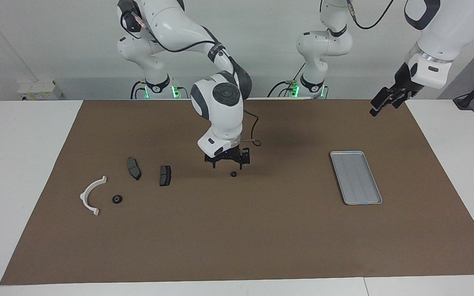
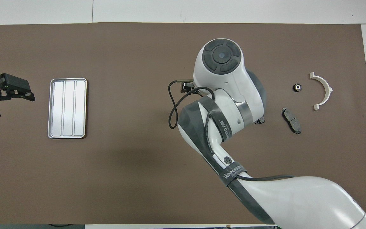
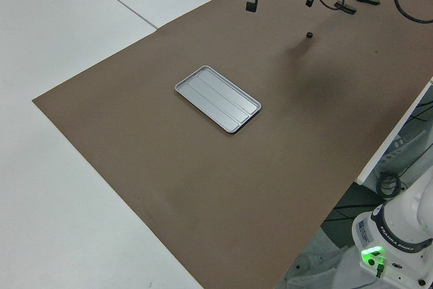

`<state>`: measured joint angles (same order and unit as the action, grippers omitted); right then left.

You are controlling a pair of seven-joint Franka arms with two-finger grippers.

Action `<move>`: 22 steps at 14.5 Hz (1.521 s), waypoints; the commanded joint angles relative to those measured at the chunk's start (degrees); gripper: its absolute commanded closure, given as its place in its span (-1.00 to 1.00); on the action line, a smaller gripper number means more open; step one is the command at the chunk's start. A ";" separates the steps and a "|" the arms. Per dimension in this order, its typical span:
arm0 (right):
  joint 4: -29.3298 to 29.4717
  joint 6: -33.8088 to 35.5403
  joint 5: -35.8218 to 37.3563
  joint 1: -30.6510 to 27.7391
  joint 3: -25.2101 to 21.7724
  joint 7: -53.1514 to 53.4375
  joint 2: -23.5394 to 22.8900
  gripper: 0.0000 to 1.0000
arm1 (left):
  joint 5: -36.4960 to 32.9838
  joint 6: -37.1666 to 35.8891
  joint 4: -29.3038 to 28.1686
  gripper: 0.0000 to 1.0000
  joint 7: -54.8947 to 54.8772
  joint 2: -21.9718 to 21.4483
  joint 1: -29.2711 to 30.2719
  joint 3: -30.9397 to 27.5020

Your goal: Place bearing gear from tray to pile

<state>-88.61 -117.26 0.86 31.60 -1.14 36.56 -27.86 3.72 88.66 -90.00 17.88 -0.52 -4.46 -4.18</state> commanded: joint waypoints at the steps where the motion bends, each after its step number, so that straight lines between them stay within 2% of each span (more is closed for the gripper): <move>1: -7.69 -7.26 0.20 -0.31 0.08 0.26 0.88 -0.93 | -0.30 2.65 -1.67 -1.00 -1.45 0.43 1.03 1.19; 3: -9.38 -9.30 0.11 -0.31 0.17 0.35 0.88 -0.93 | -0.30 0.73 -1.84 -1.00 -1.62 0.34 1.12 1.10; 11: -9.30 -12.90 -2.88 2.24 0.26 1.23 -0.17 -0.92 | -0.30 0.37 -5.44 -1.00 -2.15 -1.32 2.17 1.36; 22: -13.51 -16.42 -2.88 1.63 0.26 -0.44 0.00 -0.88 | -0.38 0.98 -5.27 -1.00 -5.49 -1.24 2.26 1.36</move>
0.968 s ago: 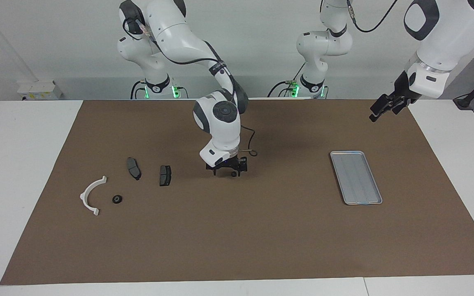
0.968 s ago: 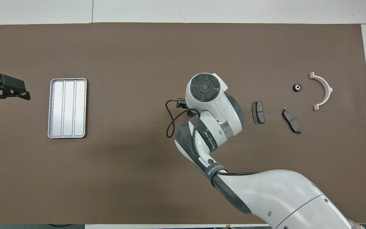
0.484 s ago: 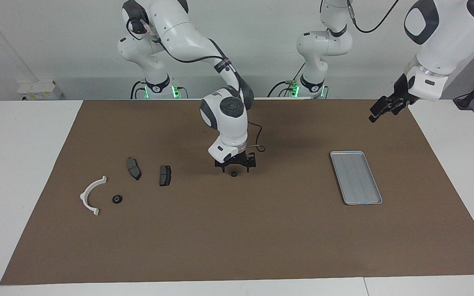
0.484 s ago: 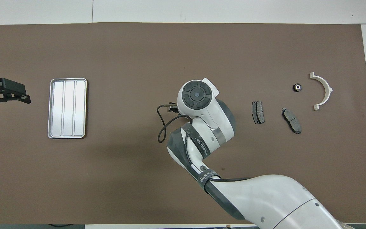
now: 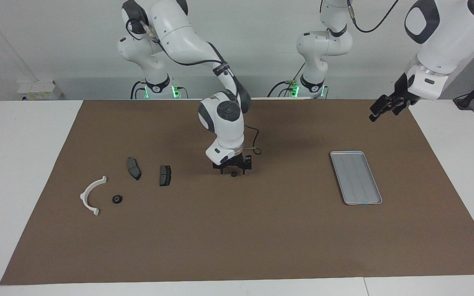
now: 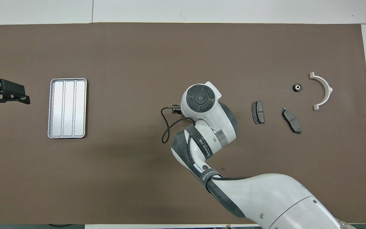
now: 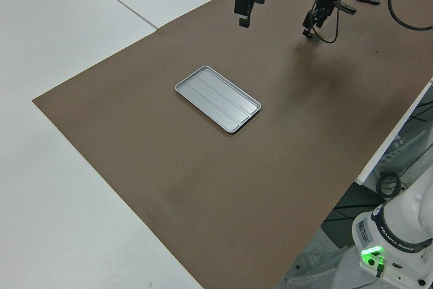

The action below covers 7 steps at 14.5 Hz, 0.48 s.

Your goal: Place bearing gear from tray to pile

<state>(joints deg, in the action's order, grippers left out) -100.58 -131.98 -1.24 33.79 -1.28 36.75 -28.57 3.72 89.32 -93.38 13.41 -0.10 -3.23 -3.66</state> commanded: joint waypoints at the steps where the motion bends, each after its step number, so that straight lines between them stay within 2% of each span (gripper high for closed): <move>1: -1.64 -1.70 -0.78 -0.57 0.41 -0.62 0.71 -0.87 | -0.47 0.16 -1.81 -1.00 -1.10 -1.58 1.03 0.84; 4: -1.64 -1.70 -0.78 -0.57 0.41 -0.63 0.71 -0.80 | -0.47 -0.11 -1.72 -1.00 -1.19 -1.57 0.95 1.02; 7: -1.64 -1.70 -0.78 -0.48 0.41 -0.54 0.71 -0.24 | -0.47 0.07 -1.80 -1.00 -1.36 -1.57 0.86 1.29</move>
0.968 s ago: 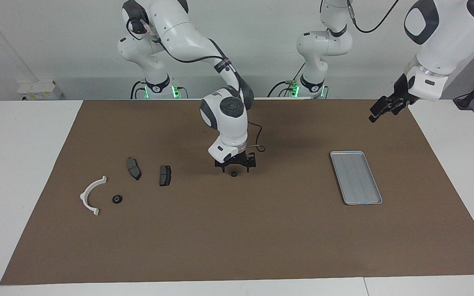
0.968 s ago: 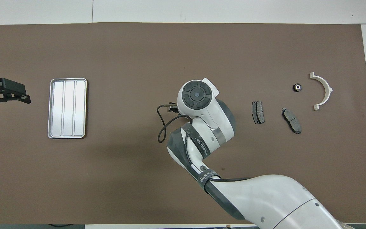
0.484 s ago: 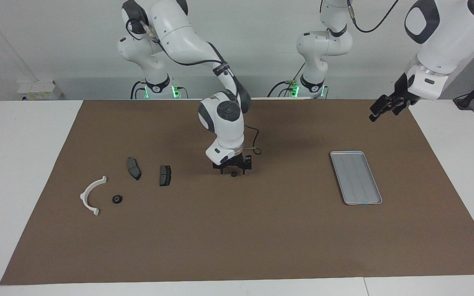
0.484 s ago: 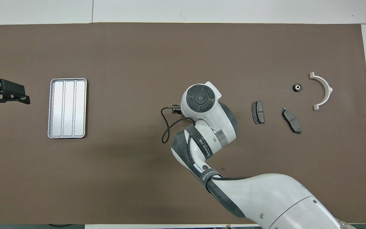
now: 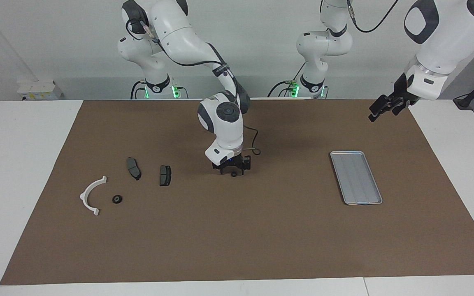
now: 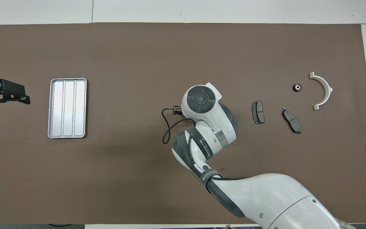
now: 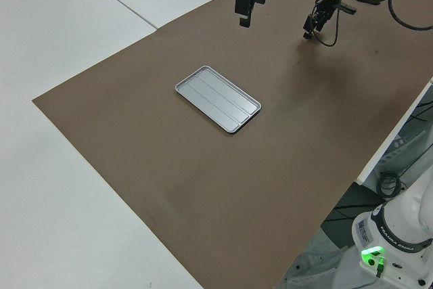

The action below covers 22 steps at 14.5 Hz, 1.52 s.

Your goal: Place bearing gear from tray to pile

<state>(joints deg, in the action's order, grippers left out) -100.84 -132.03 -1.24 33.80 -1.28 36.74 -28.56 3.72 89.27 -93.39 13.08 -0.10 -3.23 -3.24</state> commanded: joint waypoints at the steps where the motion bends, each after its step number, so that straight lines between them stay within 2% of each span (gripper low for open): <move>1: -1.38 -1.65 -0.78 -0.49 0.40 -0.45 0.70 -0.07 | -0.47 0.12 -1.80 -1.00 -0.95 -1.49 0.68 0.87; 2: -1.38 -1.65 -0.78 -0.40 0.40 -0.36 0.70 0.08 | -0.47 0.29 -1.71 -1.00 -0.95 -1.31 0.51 0.87; 5: -1.29 -1.56 -0.78 -0.13 0.40 0.08 0.70 0.71 | -0.38 0.30 -1.80 -1.00 -0.60 -1.31 -0.11 0.69; 7: -1.29 -1.56 -0.78 -0.13 0.40 0.08 0.70 1.00 | -0.47 0.21 -1.80 -1.00 -0.42 -1.31 -0.11 0.78; 9: -0.68 -1.04 -0.61 -0.83 0.23 -0.53 0.70 1.00 | -0.47 0.03 -1.80 -1.00 -0.34 -1.40 -0.11 0.78; 12: 1.77 1.41 -0.08 -6.27 0.05 -6.39 1.93 1.00 | -0.39 0.56 -1.71 -1.00 -0.25 -1.22 -0.11 0.69; 16: 11.79 12.22 -0.08 -17.16 0.05 -21.16 2.55 1.00 | -0.47 0.56 -1.71 -1.00 -0.25 -1.22 -0.11 0.69; 22: 10.76 9.52 -0.78 -24.56 0.14 -33.12 2.02 1.00 | -0.47 0.56 -1.71 -1.00 -0.25 -1.40 -0.20 0.78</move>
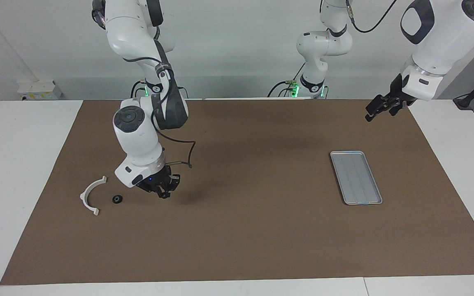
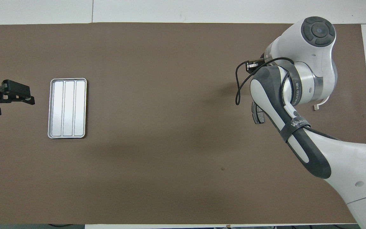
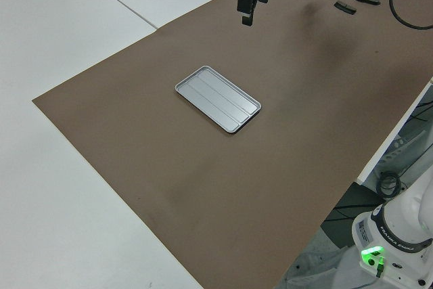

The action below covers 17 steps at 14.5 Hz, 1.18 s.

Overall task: Place bearing gear from tray to pile
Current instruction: 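Carry the gear with the right gripper to the arch and lower it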

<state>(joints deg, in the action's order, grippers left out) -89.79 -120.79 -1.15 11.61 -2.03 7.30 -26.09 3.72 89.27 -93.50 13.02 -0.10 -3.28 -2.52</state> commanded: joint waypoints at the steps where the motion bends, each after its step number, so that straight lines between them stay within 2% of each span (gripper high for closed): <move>1: -1.17 -2.77 -0.87 -3.16 0.89 -5.09 -0.54 1.00 | -0.39 0.56 -1.69 -1.00 -0.19 -1.49 -0.06 0.06; 5: -5.39 -9.01 -0.87 -6.85 0.98 -11.06 -1.16 1.00 | -0.47 0.47 -1.69 -1.00 -0.19 -1.57 0.03 0.06; 10: -9.08 -11.30 -2.89 -9.67 0.98 -18.27 -1.16 1.00 | -0.47 0.47 -1.69 -1.00 -0.19 -1.66 0.03 0.06; 17: -14.53 -12.54 -2.98 -9.68 0.98 -18.46 0.51 1.00 | -0.47 0.47 -1.60 -1.00 -0.19 -1.66 0.03 0.06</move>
<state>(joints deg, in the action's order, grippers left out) -100.72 -131.73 -3.04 2.63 -1.70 -9.48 -27.93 3.72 89.27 -93.50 13.02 -0.14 -3.28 -2.52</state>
